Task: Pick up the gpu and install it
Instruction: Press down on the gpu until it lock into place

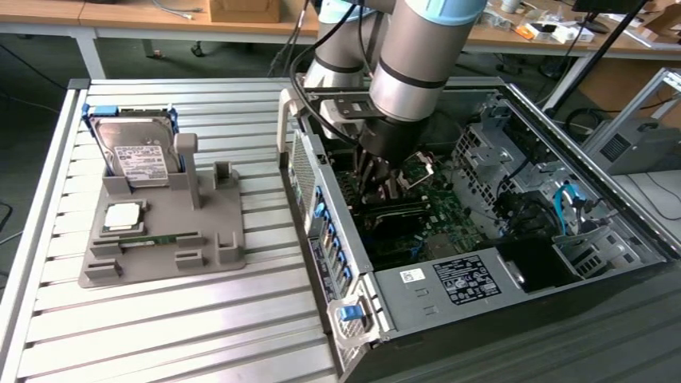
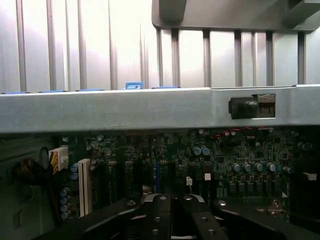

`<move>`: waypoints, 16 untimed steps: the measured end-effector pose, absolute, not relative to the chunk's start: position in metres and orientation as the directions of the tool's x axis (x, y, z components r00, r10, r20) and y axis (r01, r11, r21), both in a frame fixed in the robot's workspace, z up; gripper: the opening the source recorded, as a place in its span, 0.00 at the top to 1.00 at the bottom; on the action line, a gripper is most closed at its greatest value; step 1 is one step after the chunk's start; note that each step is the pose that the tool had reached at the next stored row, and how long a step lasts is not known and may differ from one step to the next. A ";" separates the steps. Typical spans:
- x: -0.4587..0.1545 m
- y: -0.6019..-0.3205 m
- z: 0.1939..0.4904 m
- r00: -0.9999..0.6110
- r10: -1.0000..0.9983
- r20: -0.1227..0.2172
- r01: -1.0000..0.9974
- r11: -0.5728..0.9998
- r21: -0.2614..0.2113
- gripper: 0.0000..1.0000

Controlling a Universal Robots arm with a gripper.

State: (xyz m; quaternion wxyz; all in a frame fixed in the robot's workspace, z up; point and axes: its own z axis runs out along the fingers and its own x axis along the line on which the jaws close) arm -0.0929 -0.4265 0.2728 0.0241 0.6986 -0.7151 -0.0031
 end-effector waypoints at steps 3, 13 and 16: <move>-0.094 -0.428 0.272 -0.023 -0.999 0.030 -0.999 0.024 0.038 0.89; -0.097 -0.433 0.272 -0.023 -0.999 0.030 -0.999 0.024 0.038 0.89; -0.097 -0.435 0.271 -0.023 -0.999 0.030 -0.999 0.024 0.038 0.89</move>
